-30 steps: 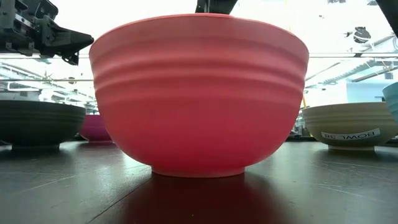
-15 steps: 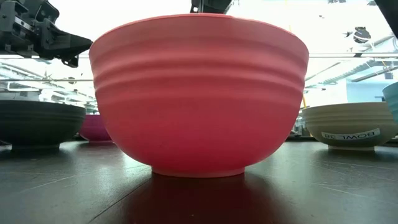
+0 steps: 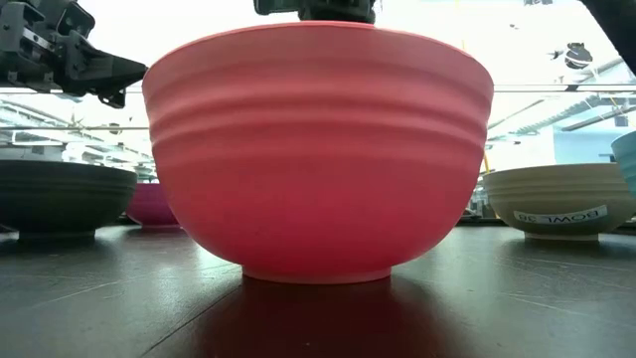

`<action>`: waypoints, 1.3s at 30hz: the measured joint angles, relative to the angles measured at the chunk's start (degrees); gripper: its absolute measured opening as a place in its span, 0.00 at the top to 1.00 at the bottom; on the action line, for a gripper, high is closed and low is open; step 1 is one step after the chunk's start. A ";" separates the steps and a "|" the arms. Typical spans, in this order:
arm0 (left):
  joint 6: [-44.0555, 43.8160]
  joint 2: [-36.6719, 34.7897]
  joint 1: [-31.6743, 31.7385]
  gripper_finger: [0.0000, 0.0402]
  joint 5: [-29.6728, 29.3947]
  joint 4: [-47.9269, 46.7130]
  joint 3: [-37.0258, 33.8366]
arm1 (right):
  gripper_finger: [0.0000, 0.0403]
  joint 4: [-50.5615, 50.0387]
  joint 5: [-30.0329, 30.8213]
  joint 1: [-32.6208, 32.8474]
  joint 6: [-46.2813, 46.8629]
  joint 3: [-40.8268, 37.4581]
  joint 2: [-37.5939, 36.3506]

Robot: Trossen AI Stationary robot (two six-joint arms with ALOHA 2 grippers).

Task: Nest bowls inside each other
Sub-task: Stack the light blue bowl on top of the orange bowl, then stack the pink bowl on top of the light blue bowl

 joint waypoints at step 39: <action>-0.18 0.01 0.00 0.88 0.54 -0.90 0.00 | 0.44 0.12 5.13 -3.40 3.99 2.71 -3.41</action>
